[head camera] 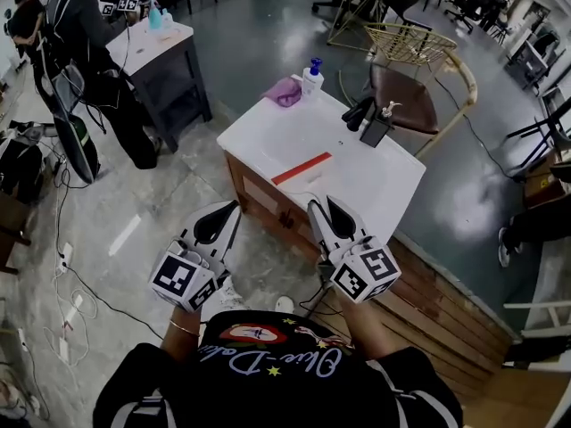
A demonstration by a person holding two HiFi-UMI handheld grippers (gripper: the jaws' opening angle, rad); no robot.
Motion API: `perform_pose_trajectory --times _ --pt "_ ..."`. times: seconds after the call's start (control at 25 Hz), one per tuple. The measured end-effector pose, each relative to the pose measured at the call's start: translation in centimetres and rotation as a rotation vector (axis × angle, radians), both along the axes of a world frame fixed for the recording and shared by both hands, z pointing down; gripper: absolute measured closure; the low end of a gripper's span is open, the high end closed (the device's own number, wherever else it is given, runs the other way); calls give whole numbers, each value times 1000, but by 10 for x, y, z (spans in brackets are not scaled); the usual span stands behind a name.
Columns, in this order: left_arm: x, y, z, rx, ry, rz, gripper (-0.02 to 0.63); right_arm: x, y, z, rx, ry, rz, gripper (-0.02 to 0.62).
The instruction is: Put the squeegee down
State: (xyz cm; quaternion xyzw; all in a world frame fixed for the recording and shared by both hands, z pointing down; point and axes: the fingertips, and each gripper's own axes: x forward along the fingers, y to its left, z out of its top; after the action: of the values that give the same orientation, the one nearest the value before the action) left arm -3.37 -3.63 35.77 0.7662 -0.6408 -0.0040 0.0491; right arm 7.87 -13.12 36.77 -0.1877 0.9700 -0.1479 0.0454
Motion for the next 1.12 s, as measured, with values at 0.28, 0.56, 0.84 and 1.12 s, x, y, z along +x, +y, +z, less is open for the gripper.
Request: perform_pose_trajectory --times 0.28,0.56,0.84,1.12 --pt "-10 -9 0 -4 -5 51 611 -11 -3 -1 0 5 32 486" --pt "-19 -15 1 -6 10 77 611 -17 -7 -1 6 18 60 486" --pt "-31 -19 4 -4 32 99 611 -29 -8 -1 4 27 83 487" --pt "-49 -26 5 -11 18 130 611 -45 -12 0 3 31 105 486"
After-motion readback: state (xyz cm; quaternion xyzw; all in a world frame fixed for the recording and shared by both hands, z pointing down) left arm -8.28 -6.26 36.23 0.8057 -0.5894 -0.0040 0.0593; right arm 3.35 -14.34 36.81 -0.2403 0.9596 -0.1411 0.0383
